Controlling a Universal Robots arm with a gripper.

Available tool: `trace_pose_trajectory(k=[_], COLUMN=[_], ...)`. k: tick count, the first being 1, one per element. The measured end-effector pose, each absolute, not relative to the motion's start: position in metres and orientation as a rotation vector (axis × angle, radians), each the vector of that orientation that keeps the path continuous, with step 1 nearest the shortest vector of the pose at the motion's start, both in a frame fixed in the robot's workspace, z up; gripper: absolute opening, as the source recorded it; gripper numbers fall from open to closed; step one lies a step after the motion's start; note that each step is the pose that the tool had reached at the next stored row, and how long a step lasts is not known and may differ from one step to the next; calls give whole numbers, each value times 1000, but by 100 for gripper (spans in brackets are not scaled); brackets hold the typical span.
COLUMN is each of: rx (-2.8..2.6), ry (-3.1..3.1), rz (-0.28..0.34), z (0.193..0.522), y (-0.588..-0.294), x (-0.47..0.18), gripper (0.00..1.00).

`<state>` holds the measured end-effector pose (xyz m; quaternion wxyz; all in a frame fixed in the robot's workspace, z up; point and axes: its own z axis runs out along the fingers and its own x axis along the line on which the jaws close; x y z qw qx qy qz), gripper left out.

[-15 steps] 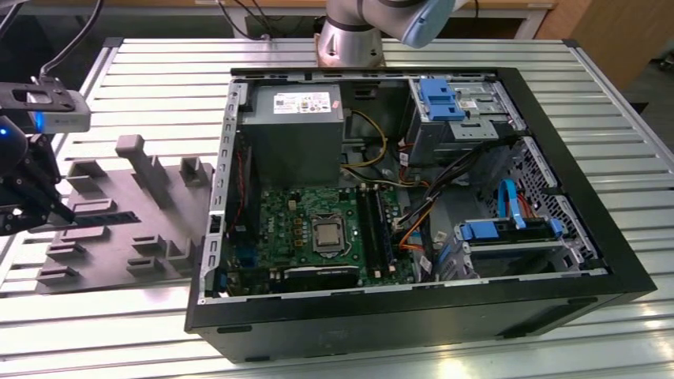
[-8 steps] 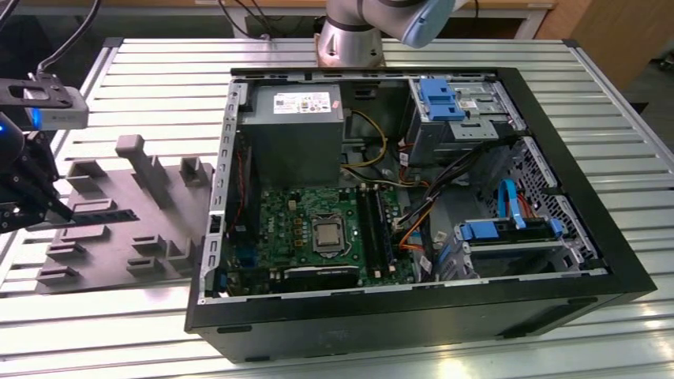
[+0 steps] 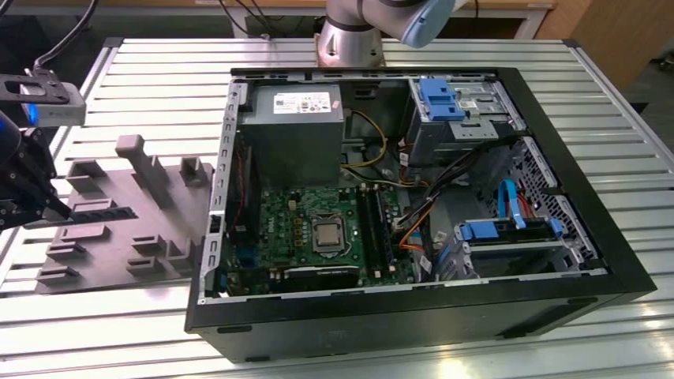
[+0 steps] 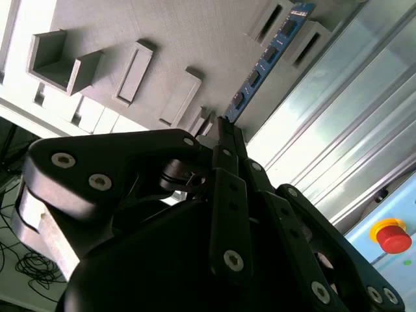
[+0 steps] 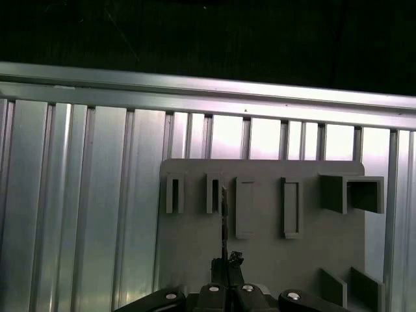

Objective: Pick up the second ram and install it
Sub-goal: 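Pick up the second ram and move it above second insertion slot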

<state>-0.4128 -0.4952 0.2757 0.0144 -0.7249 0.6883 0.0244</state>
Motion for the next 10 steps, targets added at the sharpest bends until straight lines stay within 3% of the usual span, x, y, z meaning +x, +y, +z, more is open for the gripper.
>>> trace_pose_trajectory(k=[10], rx=[-2255], ry=[2141], rz=[79], z=[282], y=[-495], x=[-413], gripper=[11])
